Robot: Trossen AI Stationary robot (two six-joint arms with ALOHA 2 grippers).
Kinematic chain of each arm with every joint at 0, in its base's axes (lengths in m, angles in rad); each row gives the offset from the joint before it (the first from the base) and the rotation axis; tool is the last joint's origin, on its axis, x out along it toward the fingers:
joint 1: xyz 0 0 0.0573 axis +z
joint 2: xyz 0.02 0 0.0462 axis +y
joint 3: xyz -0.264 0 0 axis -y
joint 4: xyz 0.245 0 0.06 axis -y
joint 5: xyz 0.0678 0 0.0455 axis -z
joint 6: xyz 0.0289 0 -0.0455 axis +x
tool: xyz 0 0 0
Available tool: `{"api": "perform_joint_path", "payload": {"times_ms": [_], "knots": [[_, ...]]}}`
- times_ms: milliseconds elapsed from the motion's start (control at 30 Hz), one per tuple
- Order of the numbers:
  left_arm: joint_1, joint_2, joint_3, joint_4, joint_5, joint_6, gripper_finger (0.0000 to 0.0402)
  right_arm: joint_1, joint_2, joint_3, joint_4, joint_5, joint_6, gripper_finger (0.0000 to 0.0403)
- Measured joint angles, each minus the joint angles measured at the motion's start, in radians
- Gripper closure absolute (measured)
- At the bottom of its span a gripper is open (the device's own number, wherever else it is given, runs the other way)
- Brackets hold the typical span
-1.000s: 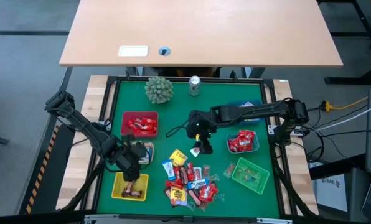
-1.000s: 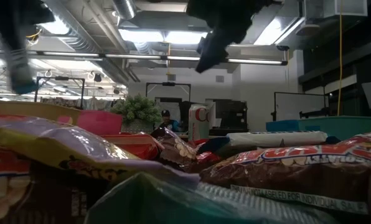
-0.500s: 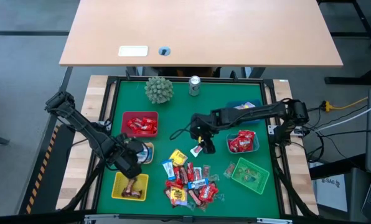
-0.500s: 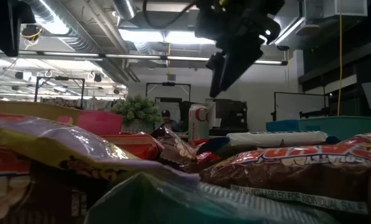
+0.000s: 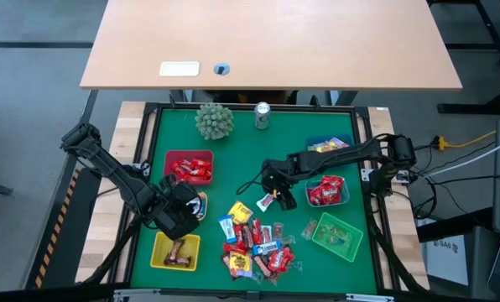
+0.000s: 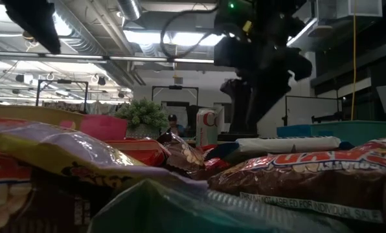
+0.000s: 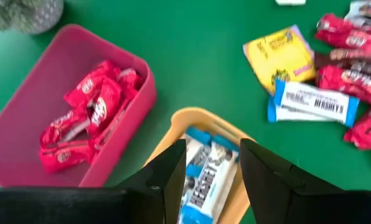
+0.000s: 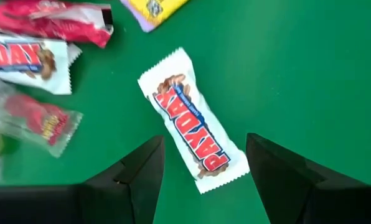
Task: Sort candy
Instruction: Put the white-red chocolate bar into the yellow bin
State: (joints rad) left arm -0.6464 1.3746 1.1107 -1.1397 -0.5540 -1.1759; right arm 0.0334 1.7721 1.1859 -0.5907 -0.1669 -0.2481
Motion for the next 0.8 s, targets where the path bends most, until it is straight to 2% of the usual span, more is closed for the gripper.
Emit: {"api": "perform_joint_path", "payload": {"times_ms": [267,567,800], "knots": [[0.000,0.000,0.000,0.041,-0.083,0.000,0.0264,0.000,0.000,-0.091,0.086,0.003,-0.060,0.0178],[0.000,0.000,0.000,0.057,-0.092,0.003,0.0264,0.000,0.000,-0.177,0.245,0.026,-0.075,0.0178],[0.000,0.000,0.000,0.137,-0.144,0.106,0.0264,0.000,0.000,-0.227,0.259,0.025,-0.073,0.0180]]}}
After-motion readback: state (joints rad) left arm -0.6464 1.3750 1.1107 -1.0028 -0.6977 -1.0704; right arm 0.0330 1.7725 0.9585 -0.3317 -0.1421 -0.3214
